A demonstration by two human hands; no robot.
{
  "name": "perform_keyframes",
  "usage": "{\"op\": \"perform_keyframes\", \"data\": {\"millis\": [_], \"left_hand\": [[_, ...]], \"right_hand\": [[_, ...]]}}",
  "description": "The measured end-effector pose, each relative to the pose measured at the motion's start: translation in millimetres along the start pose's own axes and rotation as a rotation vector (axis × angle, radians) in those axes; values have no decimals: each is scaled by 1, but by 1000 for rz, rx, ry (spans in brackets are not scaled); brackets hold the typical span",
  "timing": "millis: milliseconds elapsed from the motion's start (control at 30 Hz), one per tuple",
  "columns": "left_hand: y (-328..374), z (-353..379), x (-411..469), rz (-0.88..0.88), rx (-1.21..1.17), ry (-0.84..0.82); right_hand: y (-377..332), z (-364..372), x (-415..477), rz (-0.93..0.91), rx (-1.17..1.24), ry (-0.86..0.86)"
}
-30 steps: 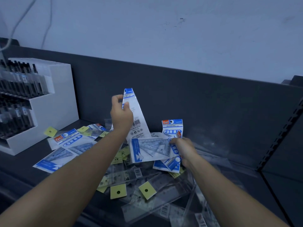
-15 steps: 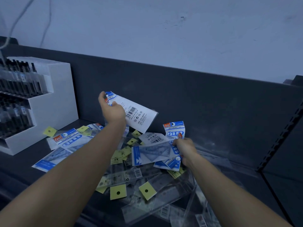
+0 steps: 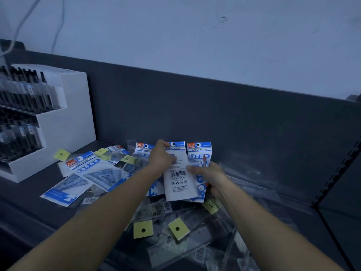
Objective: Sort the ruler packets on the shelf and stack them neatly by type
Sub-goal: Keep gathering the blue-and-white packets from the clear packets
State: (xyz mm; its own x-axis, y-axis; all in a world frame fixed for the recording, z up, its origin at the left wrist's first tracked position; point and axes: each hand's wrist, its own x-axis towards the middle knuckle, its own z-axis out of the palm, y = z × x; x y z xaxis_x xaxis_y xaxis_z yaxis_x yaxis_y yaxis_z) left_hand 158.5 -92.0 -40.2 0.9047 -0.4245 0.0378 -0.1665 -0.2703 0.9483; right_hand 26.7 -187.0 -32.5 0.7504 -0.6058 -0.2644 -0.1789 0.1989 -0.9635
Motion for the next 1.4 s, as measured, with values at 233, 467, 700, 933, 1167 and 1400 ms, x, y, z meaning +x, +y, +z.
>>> {"op": "perform_keyframes", "data": {"millis": [233,467,700,933,1167,1400], "left_hand": [[-21,-44,35,148,722,88],[-42,-67,62,-25,960,32],[-38,-60,69,-81,825,-55],[-40,-59,73,189,572,63],[-10,-72,69,384,276,337],[26,-75,52,433,-57,386]], "right_hand": [[-2,10,9,-21,-31,42],[2,12,21,20,-74,56],[2,11,24,32,-101,28],[2,9,22,24,-86,26],[-2,9,19,41,-75,48],[-1,1,13,34,-65,79]]}}
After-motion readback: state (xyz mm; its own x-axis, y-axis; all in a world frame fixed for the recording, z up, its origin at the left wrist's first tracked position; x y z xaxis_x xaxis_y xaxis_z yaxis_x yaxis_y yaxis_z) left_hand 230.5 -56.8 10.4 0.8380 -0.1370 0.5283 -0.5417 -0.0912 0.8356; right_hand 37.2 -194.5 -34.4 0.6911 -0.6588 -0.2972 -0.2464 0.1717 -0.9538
